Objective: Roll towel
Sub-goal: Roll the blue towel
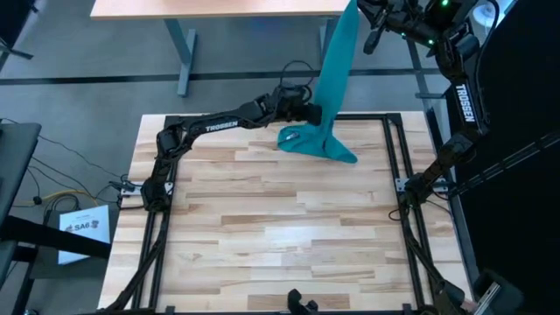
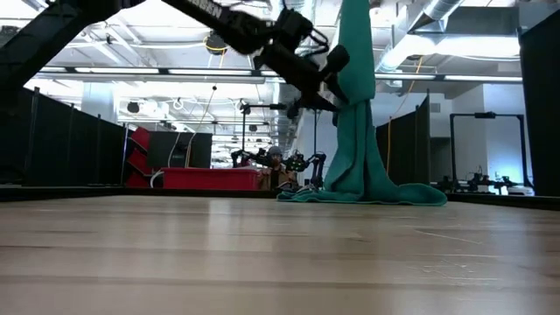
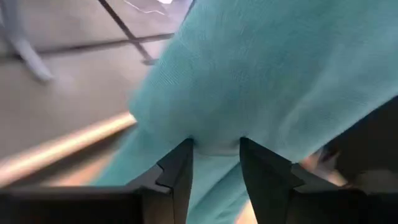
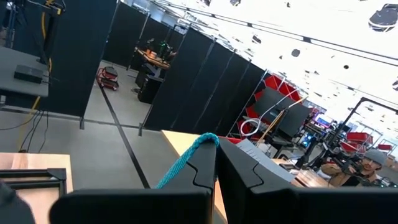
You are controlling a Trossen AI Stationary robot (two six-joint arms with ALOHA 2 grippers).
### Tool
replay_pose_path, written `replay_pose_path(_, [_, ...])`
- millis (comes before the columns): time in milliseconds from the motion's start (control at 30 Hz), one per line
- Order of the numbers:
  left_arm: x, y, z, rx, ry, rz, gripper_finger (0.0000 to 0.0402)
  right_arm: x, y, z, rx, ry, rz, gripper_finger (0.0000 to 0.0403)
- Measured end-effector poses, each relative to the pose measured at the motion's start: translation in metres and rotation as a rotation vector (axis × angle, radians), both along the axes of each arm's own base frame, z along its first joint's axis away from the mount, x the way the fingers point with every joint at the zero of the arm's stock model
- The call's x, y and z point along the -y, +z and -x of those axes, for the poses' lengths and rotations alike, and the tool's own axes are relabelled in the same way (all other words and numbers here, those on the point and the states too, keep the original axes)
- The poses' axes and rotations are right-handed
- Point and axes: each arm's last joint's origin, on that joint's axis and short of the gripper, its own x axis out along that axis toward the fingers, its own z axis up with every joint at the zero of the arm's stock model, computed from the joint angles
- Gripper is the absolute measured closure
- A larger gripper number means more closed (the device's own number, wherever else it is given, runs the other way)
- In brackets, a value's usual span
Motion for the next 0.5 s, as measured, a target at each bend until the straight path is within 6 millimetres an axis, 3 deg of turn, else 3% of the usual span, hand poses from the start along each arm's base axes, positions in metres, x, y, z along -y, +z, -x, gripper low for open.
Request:
replay_pose_path(100, [-0.001, -0.020, -0.001, 0.218, -0.025, 0.117, 0.0283, 0.000, 0.000, 0.000, -0.002, -0.001, -0.002, 0.0403])
replay_pose_path(267, [0.002, -0.059, 0.009, 0.378, -0.003, 0.241, 0.0283, 0.001, 0.000, 0.002, -0.002, -0.008, -0.002, 0.0403])
replay_pose_path(500, [0.002, -0.058, 0.016, 0.564, 0.056, 0.257, 0.0283, 0.001, 0.001, 0.002, 0.004, -0.007, 0.004, 0.0403])
